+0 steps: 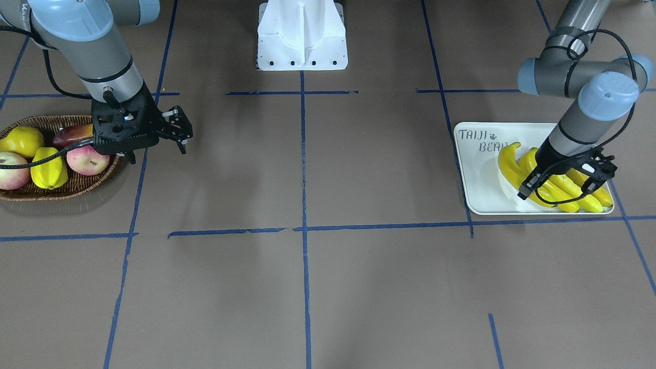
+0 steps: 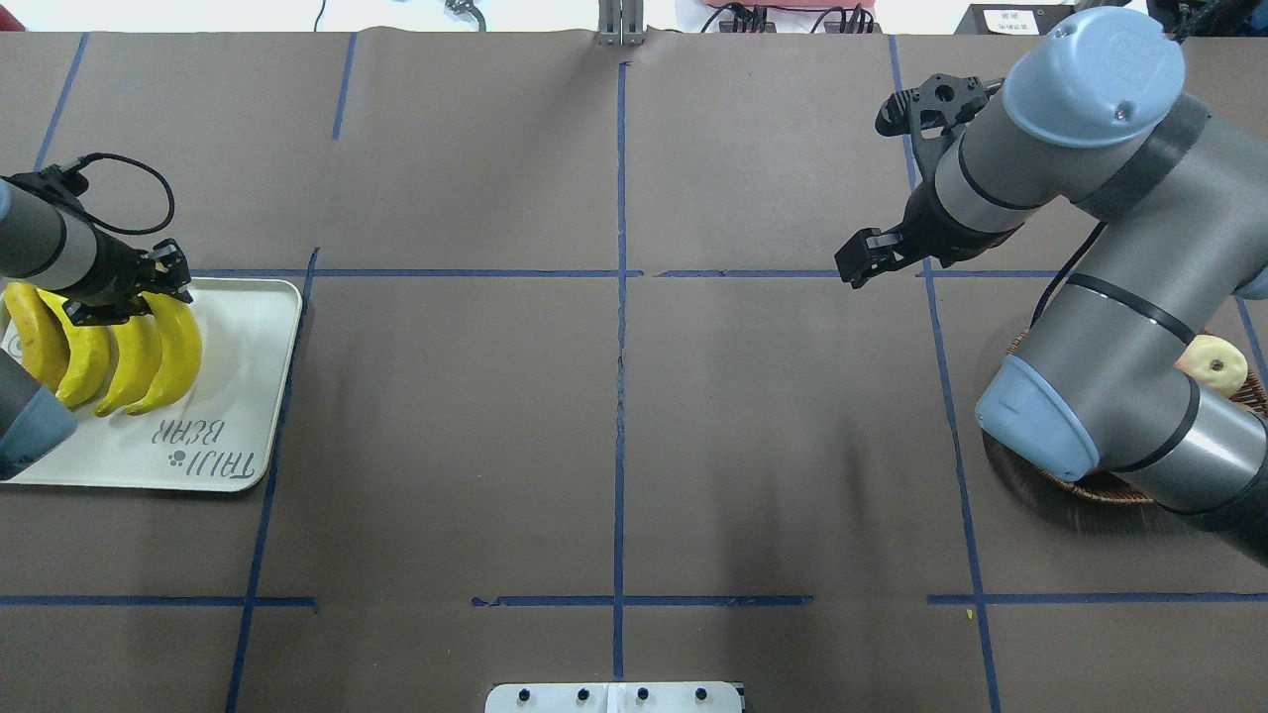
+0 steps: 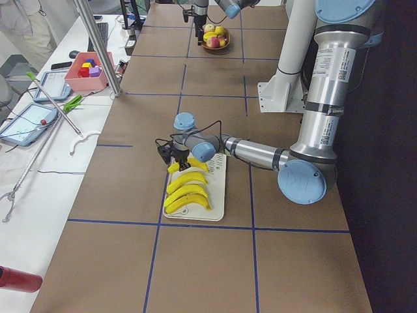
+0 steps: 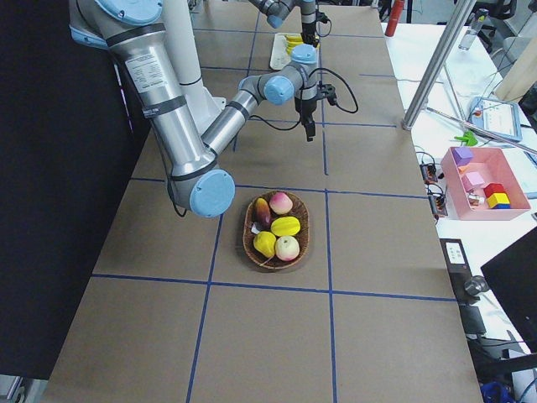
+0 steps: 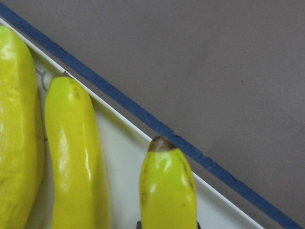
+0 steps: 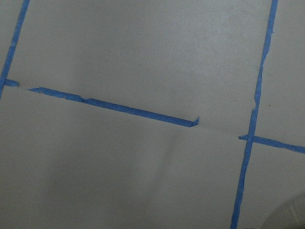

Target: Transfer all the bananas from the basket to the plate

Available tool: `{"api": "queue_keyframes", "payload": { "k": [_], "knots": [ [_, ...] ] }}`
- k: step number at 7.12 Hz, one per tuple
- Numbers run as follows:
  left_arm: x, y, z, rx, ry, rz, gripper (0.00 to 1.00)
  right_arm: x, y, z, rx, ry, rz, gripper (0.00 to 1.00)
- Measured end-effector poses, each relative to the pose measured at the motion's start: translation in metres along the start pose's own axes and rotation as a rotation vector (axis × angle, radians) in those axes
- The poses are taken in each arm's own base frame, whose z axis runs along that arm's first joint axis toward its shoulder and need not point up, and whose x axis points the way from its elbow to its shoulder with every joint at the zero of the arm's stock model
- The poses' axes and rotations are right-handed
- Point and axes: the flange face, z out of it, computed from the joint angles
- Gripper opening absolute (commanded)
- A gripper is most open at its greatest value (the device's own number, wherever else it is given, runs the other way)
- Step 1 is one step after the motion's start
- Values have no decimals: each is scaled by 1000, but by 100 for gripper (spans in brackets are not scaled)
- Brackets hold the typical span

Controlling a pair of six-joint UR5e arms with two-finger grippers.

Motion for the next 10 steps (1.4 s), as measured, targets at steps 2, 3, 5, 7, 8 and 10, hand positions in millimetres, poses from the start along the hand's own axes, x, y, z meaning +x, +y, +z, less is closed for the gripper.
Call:
{"api": "queue_keyframes", "payload": {
  "k": [2,3,5,7,8,10],
  "knots": [
    [0,-2,-2,2,19,7,100,0,0,-1,1,-2,-1,99],
    [0,-7,-8,1,29,15,100,-1,1,-2,1,-3,-2,99],
    [-12,-50,-50,-48,83,58,100,10,-4,-9,-7,-19,-8,99],
    [-38,-102,-100,-79,146,210,100,58,-11,-21,-32,-39,-32,99],
    [-56,-127,-119,-74,134,326,100,97,-12,-26,-38,-34,-58,99],
    [-103,-173,-153,-87,55,562,100,176,-6,-41,-47,-30,-101,99]
  ]
}}
